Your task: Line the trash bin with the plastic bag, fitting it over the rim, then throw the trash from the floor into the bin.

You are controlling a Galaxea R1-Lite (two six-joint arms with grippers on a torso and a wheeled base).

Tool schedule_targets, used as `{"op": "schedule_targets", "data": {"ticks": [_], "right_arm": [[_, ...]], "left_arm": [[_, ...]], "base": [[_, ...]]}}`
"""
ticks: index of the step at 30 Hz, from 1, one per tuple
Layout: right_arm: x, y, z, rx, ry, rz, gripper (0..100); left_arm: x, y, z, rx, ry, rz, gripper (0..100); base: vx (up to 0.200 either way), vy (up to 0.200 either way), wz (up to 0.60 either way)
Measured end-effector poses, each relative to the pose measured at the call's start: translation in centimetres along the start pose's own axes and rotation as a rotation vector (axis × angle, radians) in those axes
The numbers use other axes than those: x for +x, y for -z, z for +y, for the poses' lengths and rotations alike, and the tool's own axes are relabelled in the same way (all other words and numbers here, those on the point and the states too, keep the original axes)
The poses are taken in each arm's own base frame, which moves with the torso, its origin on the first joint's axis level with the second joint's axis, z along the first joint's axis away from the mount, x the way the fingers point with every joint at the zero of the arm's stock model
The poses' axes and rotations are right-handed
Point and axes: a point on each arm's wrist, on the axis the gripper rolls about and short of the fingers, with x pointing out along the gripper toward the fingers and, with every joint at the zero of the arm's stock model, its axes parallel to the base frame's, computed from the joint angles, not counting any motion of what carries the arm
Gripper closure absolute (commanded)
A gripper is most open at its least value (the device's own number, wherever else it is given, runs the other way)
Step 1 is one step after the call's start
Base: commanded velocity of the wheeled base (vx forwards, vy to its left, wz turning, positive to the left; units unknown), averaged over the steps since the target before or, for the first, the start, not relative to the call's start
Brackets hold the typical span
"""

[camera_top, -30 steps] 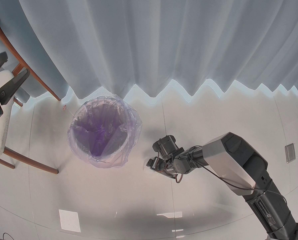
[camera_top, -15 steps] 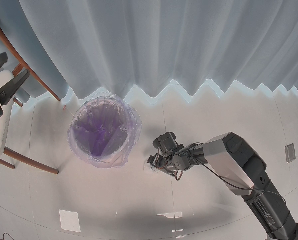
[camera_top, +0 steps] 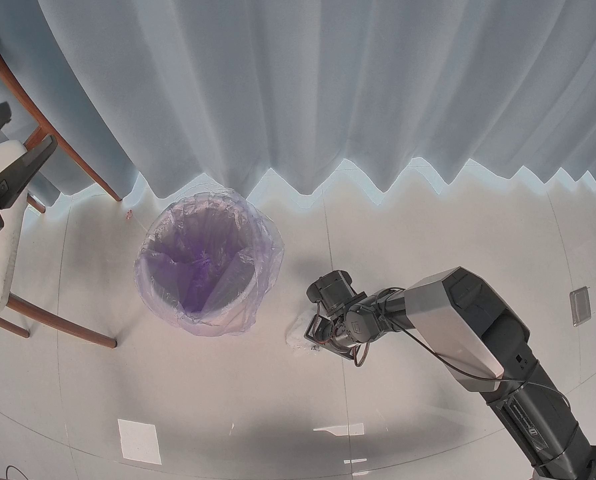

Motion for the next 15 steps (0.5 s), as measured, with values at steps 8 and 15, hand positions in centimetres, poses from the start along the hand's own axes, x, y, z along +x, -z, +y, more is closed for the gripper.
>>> {"op": "schedule_targets", "data": {"ticks": [8,15], "right_arm": [[0.0,0.2,0.1,-0.008,0.012,-0.016,100],[-2.4,-0.1,0.9,-0.008,0.036,-0.031,100]], "left_arm": [[-0.1,-0.2,-0.2,0.012,0.000,-0.009,0],[-0.2,-0.1,-0.3,0.018,0.007,0.000,0]], "base": [[0.000,0.000,0.00],[0.000,0.000,0.00]]}}
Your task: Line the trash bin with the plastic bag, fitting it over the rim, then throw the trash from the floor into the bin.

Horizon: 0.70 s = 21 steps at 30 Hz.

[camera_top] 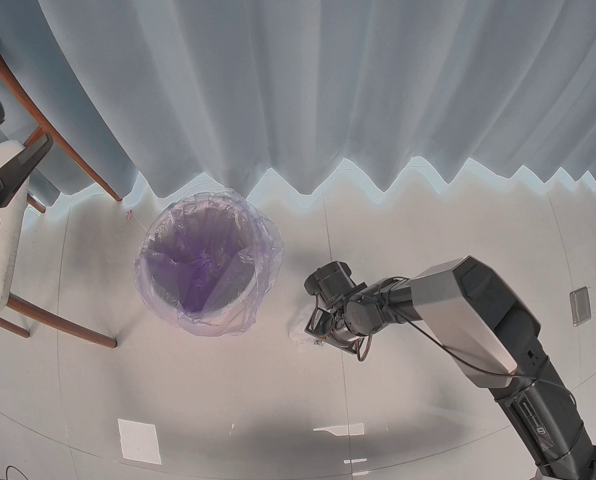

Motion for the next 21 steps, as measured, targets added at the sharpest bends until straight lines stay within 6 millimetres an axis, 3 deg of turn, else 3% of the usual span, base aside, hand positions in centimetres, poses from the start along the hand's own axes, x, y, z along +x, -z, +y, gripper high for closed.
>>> {"op": "schedule_targets", "data": {"ticks": [7,16,21], "right_arm": [[-7.8,-2.5,2.6,0.082,-0.120,-0.052,100],[-21.8,-6.0,6.6,0.143,-0.468,-0.189,100],[-24.5,-6.2,8.5,0.191,-0.588,-0.361,100]], "left_arm": [[-0.1,0.1,-0.2,0.005,0.008,0.005,0],[-0.2,0.1,-0.3,0.007,0.012,0.007,0],[-0.2,0.1,-0.4,0.005,0.012,0.009,0]], "base": [[0.000,0.000,0.00],[0.000,0.000,0.00],[0.000,0.000,0.00]]}}
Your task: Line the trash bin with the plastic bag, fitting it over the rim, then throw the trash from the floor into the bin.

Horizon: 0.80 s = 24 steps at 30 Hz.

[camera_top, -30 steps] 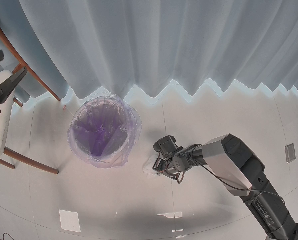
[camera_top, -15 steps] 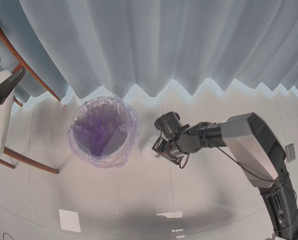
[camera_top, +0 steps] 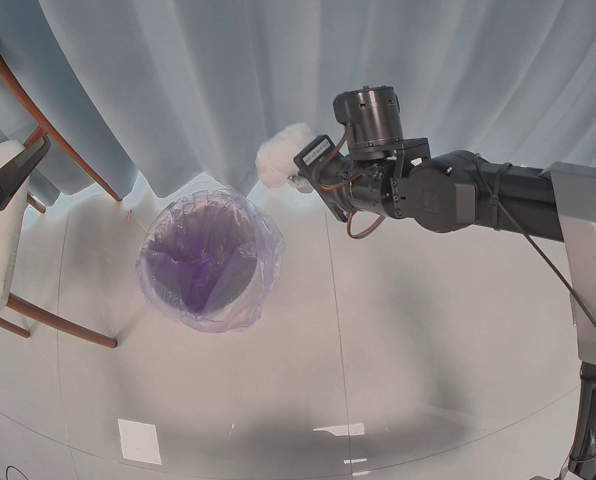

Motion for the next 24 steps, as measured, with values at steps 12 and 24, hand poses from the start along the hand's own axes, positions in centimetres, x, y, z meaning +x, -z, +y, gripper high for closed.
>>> {"op": "schedule_targets", "data": {"ticks": [12,24], "right_arm": [[1.3,7.8,1.5,-0.041,-0.061,0.026,100],[2.6,12.6,0.5,-0.085,-0.044,0.103,0]], "left_arm": [[0.0,0.0,0.0,-0.002,0.000,0.001,0],[0.0,0.0,0.0,-0.002,-0.001,0.001,0]], "base": [[0.000,0.000,0.00],[0.000,0.000,0.00]]}}
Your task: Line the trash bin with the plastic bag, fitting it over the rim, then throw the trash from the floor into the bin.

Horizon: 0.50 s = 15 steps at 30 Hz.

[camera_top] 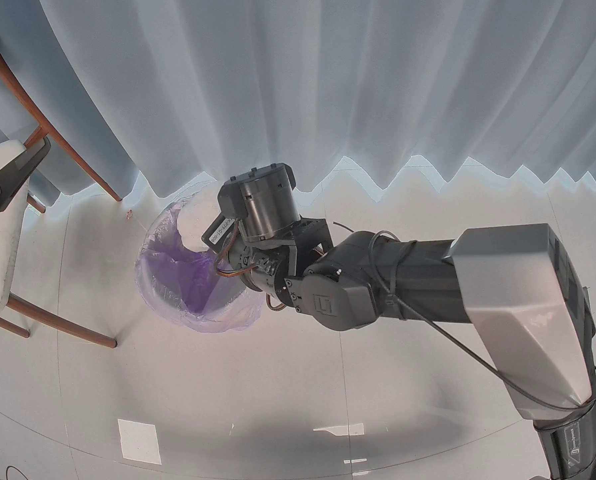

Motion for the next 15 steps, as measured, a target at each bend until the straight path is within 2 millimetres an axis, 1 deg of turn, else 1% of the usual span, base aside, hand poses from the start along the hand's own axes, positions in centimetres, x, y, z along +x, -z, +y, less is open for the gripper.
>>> {"op": "schedule_targets", "data": {"ticks": [5,8,11,13,15], "right_arm": [[0.4,1.2,-0.3,-0.010,0.010,0.018,0],[0.4,1.9,-0.2,-0.016,0.008,0.031,0],[-0.2,3.0,0.5,-0.027,-0.004,0.050,0],[-0.6,3.1,1.0,-0.029,-0.015,0.053,0],[-1.0,2.7,1.4,-0.032,-0.019,0.040,0]], "left_arm": [[0.0,0.0,0.0,0.000,0.000,0.000,0],[0.0,0.0,0.0,0.000,0.000,0.000,0],[0.0,0.0,0.1,-0.001,-0.001,0.001,0],[0.0,0.0,0.1,-0.001,-0.001,0.000,0],[0.0,0.0,0.1,-0.001,-0.001,0.001,0]], "base": [[0.000,0.000,0.00],[0.000,0.000,0.00],[0.000,0.000,0.00],[0.000,0.000,0.00],[0.000,0.000,0.00]]}}
